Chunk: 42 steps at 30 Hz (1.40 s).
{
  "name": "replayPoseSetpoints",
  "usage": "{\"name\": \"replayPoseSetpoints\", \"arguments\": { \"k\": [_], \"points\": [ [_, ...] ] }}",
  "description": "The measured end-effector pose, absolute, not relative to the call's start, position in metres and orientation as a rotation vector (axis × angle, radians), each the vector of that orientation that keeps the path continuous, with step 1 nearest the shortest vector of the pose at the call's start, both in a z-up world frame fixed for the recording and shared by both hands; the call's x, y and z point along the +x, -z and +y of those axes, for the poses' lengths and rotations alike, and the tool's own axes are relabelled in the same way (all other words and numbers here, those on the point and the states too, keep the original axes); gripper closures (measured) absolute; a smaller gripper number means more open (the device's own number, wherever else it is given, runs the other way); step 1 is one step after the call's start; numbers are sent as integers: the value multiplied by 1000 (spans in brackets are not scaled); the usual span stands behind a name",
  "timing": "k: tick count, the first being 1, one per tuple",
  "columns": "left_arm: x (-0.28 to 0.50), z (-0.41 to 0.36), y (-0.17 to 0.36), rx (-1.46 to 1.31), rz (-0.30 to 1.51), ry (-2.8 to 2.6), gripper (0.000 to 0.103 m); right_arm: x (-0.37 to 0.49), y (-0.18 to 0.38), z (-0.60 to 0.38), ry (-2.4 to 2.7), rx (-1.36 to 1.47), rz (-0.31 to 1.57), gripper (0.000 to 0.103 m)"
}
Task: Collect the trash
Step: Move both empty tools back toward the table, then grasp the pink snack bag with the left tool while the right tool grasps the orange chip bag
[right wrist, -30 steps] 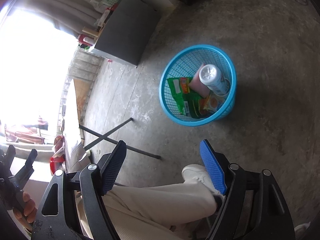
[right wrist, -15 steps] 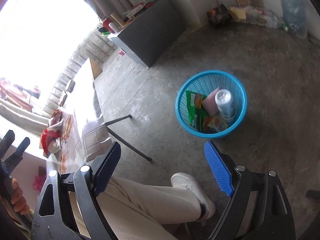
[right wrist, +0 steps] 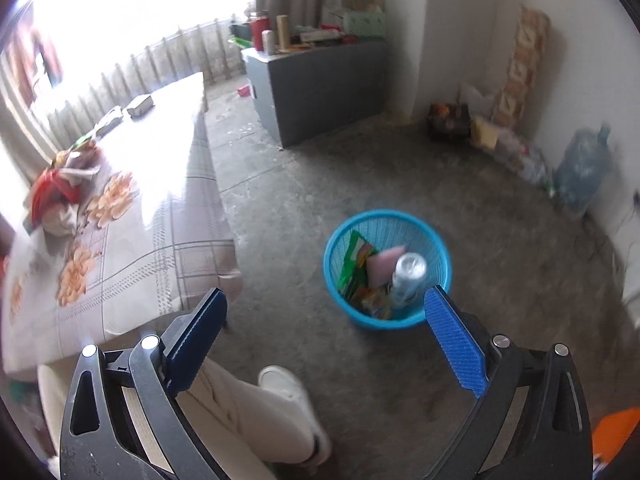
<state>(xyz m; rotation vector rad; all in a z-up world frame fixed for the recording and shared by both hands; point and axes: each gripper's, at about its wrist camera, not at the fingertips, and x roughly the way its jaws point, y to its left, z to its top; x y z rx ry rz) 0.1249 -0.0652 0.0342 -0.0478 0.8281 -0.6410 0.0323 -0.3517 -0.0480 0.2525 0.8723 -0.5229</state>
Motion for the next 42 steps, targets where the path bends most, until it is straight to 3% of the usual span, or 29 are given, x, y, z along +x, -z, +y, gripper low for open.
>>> {"name": "replayPoseSetpoints", "arguments": {
  "k": [6,18,25,33,42],
  "points": [
    [140,-11,-33,-122,795,523,9,57,30,-330,439,150,789,8],
    [175,46,-24,-154,748,405,9,103,19,-308,32,439,783,9],
    [226,86,-14,-351,813,393,10,129,16,-293,-78,520,812,18],
    [302,128,21,-692,975,387,24,169,12,-289,-219,647,819,30],
    [326,119,28,-690,981,363,29,298,14,-277,-449,903,833,37]
  ]
}}
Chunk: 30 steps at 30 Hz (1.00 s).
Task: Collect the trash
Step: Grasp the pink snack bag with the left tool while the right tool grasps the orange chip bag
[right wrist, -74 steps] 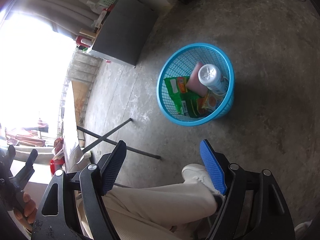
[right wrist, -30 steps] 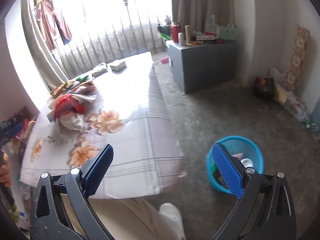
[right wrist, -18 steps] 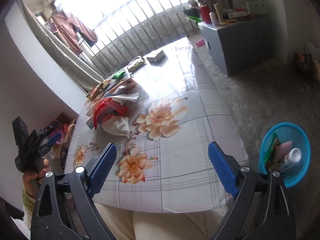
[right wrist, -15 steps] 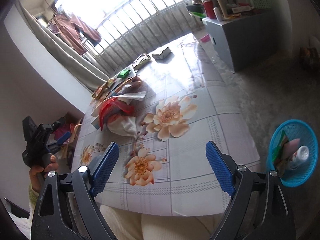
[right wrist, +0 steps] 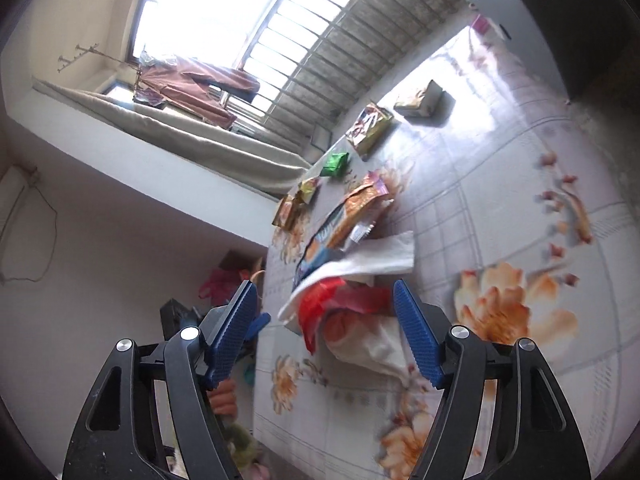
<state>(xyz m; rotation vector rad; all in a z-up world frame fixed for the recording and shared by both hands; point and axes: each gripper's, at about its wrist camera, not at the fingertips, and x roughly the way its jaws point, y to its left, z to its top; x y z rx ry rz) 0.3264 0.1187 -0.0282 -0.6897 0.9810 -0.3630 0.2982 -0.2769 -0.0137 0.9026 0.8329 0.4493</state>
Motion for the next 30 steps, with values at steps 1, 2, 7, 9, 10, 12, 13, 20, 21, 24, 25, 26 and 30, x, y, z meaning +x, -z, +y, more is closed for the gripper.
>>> {"name": "replayPoseSetpoints", "arguments": {
  "k": [1,2,7,9,10,12,13,20,21,24,25,26,30],
  "points": [
    [329,116,28,-680,979,356,30,314,20,-275,-463,939,849,38],
    [331,115,28,-669,973,348,31,333,29,-273,-464,985,873,40],
    [344,115,32,-640,967,317,37,383,50,-270,-383,1053,915,49],
    [348,115,33,-634,967,316,39,396,53,-274,-359,1070,904,49],
    [351,115,34,-629,970,314,40,403,56,-275,-350,1081,910,49],
    [356,113,38,-620,980,308,41,418,64,-275,-341,1108,944,50],
    [359,112,40,-620,984,307,41,425,69,-274,-340,1117,968,51],
    [385,112,60,-663,1052,279,42,445,82,-264,-337,1074,1091,61],
    [386,113,63,-675,1065,273,42,444,84,-264,-328,1075,1102,60],
    [390,115,70,-705,1086,264,42,437,86,-270,-308,1086,1106,60],
    [390,115,71,-707,1089,263,42,433,87,-273,-312,1095,1104,59],
    [390,114,72,-707,1093,261,42,431,88,-274,-315,1102,1110,58],
    [393,113,78,-719,1114,263,50,431,92,-271,-378,1141,1145,59]
  ]
}}
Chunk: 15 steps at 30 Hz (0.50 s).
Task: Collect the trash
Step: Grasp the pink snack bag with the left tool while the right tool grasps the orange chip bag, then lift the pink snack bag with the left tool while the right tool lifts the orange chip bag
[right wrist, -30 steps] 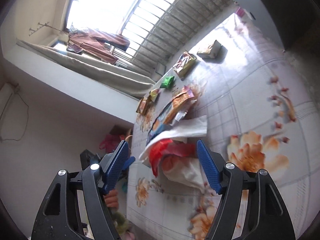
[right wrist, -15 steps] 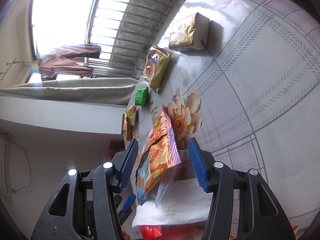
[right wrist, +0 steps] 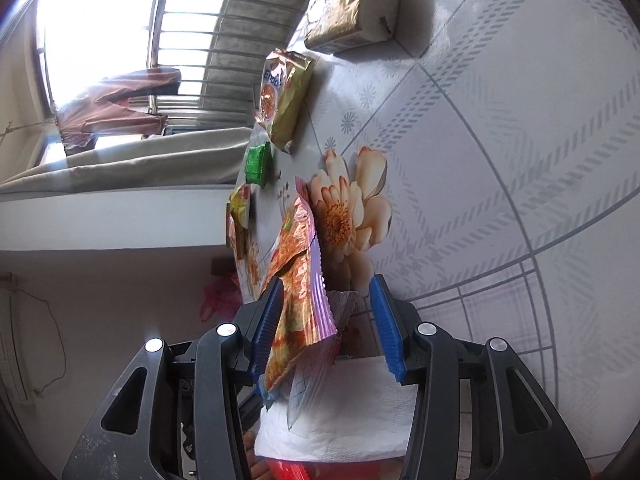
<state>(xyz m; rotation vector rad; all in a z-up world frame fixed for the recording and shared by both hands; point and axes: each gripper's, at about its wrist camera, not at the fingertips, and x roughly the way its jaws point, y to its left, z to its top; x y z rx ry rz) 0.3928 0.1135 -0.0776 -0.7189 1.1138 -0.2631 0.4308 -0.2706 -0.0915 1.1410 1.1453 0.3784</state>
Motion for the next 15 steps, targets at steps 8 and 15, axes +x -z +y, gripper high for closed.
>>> {"name": "replayPoseSetpoints", "arguments": {
  "k": [8,15],
  "points": [
    [385,122,68,-749,1074,297,67,418,56,-256,-455,1022,1123,94],
    [345,136,35,-761,1013,382,69,380,16,-249,-539,927,1081,97]
  ]
}}
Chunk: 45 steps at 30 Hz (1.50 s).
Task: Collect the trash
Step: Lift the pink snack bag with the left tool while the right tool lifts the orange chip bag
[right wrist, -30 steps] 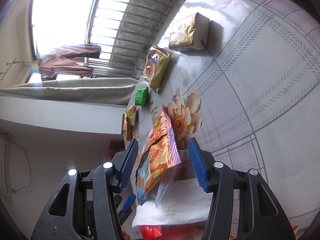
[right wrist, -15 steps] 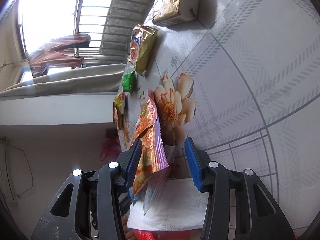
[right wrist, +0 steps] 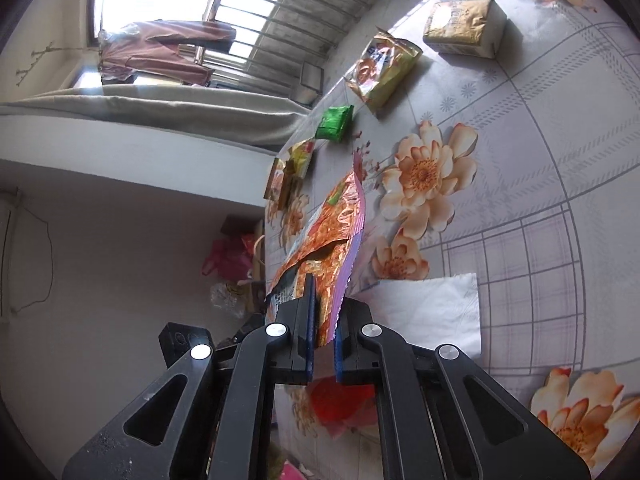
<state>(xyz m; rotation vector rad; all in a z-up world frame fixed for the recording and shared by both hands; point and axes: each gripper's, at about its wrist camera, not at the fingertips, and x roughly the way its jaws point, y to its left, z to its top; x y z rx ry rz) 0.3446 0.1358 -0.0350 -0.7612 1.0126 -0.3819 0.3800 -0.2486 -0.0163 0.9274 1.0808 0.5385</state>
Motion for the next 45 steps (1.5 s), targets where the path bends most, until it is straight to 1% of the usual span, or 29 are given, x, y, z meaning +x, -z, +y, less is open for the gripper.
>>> {"name": "replayPoseSetpoints", "arguments": {
  "k": [6,11,12,13,14,16,18,20,21,22,24,27,30,32,34,37,42,44,45],
  "points": [
    [276,142,4,-742,966,486,73,319,-7,-245,-612,883,1045,97],
    [205,137,4,-671,988,548,73,257,-8,-245,-644,814,1028,91],
    [193,133,8,-657,1004,552,73,246,-4,-247,-630,804,1029,86],
    [181,130,14,-640,1021,553,73,237,-1,-249,-610,795,1031,79],
    [168,125,20,-613,1042,553,73,229,4,-252,-582,785,1031,77],
    [150,115,33,-555,1068,546,73,220,15,-258,-519,781,1031,67],
    [135,105,47,-499,1108,532,73,214,26,-268,-425,785,1041,61],
    [125,98,56,-462,1145,541,67,207,33,-278,-329,784,1028,59],
    [122,97,59,-453,1158,542,54,204,35,-283,-298,791,1017,55],
    [120,96,60,-444,1163,541,45,199,34,-288,-273,798,1001,54],
    [115,98,59,-411,1149,525,43,188,29,-296,-230,789,966,54],
    [114,106,53,-335,1115,486,37,168,13,-297,-206,729,923,54],
    [118,117,48,-302,1087,450,37,151,5,-282,-228,679,920,55],
    [125,123,44,-311,1062,430,37,137,5,-268,-274,664,931,60],
    [136,123,39,-325,1029,433,37,131,8,-248,-322,639,959,69],
    [161,108,38,-318,986,449,37,128,15,-217,-378,595,1025,76],
    [199,72,61,-276,1017,459,37,142,41,-191,-342,556,1141,86],
    [206,64,73,-272,1053,462,37,141,49,-192,-312,539,1160,87],
    [203,62,72,-265,1041,460,39,141,51,-192,-304,539,1166,88]
  ]
}}
